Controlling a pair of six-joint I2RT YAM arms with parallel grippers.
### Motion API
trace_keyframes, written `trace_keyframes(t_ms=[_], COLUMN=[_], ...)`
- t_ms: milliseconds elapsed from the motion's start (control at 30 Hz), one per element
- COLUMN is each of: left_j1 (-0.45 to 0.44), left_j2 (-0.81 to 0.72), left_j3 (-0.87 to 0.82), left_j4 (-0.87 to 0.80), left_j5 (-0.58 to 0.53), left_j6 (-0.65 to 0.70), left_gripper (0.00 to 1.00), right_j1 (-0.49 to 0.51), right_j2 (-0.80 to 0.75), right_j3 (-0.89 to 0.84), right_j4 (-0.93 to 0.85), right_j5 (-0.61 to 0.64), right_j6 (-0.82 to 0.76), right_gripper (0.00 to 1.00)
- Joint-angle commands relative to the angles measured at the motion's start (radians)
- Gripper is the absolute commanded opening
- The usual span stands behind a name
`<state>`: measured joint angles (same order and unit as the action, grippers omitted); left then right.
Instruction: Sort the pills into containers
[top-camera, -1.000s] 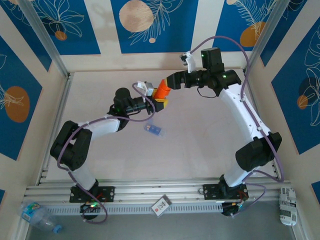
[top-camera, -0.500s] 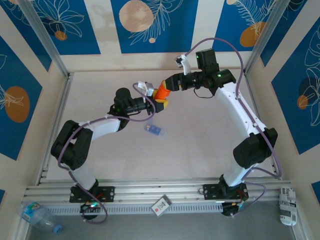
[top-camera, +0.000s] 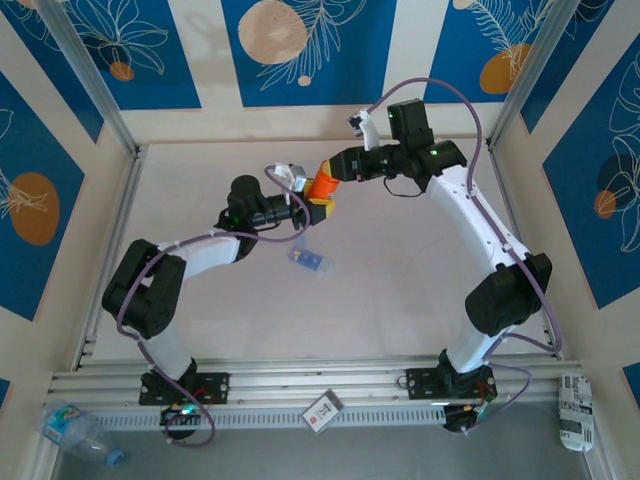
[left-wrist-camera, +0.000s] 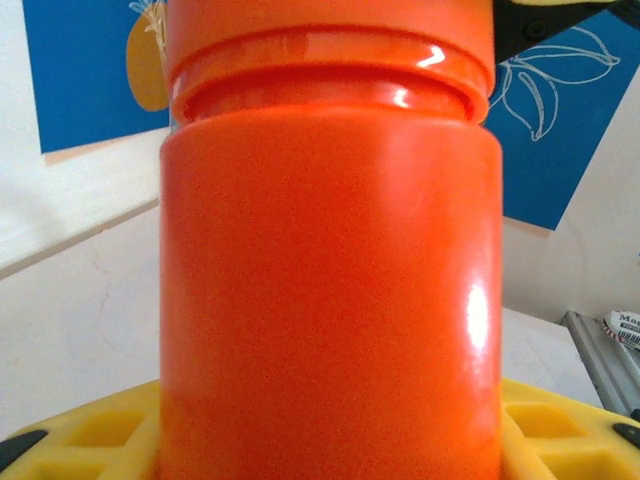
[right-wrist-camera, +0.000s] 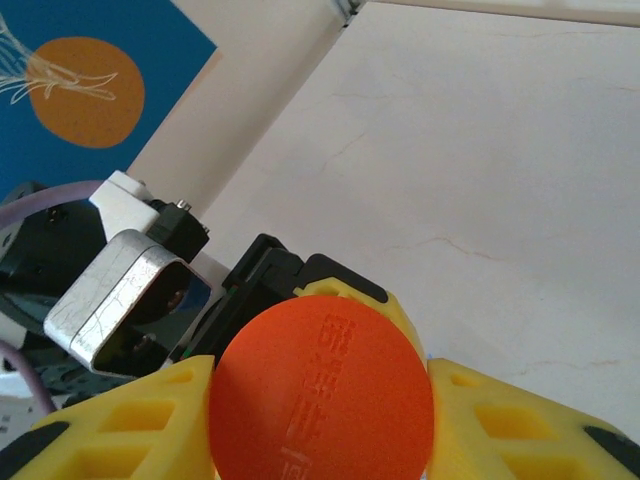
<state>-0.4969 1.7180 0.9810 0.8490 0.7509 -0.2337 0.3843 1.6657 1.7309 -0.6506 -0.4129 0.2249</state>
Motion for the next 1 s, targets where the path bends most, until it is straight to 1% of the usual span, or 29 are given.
trace_keyframes(t_ms=[0, 100, 200, 300, 367, 600, 733, 833, 900, 967], left_j1=[-0.003, -0.016, -0.034, -0.056, -0.071, -0.084, -0.083, -0.082, -0.081, -0.079], left_j2=[-0.021, -0.048, -0.067, -0.074, -0.074, -0.055, -0.052, -0.048, -0.045, -0.041], left_j3=[0.036, 0.024, -0.005, -0.027, -0.031, -0.029, -0.028, -0.020, -0.011, -0.006], left_j4=[0.051, 0.004, 0.029, 0.058, 0.049, 0.036, 0.029, 0.005, -0.022, -0.027], left_j5=[-0.063, -0.162, -0.271, -0.377, -0.423, -0.428, -0.418, -0.409, -0.398, -0.382], left_j6=[0.024, 0.089, 0.124, 0.148, 0.172, 0.185, 0.186, 0.192, 0.197, 0.195], left_gripper=[0.00, 0.00, 0.00, 0.00, 0.00, 0.00, 0.00, 0.00, 0.00, 0.00], right_j1=[0.069, 0.105, 0.137, 0.168, 0.181, 0.186, 0.166, 0.134, 0.106, 0.086], right_j2=[0.003, 0.010, 0.014, 0.016, 0.023, 0.047, 0.046, 0.036, 0.022, 0.005], right_j3=[-0.061, -0.093, -0.146, -0.185, -0.191, -0.155, -0.110, -0.063, -0.030, 0.007], right_j4=[-0.018, 0.004, 0.067, 0.112, 0.121, 0.097, 0.068, 0.043, 0.029, 0.015], right_j5=[0.095, 0.193, 0.263, 0.332, 0.361, 0.370, 0.351, 0.312, 0.276, 0.253], right_j6=[0.102, 0.211, 0.320, 0.389, 0.418, 0.441, 0.425, 0.408, 0.392, 0.373], right_gripper=[0.33, 0.33, 0.33, 0.33, 0.33, 0.33, 0.35, 0.39, 0.46, 0.55])
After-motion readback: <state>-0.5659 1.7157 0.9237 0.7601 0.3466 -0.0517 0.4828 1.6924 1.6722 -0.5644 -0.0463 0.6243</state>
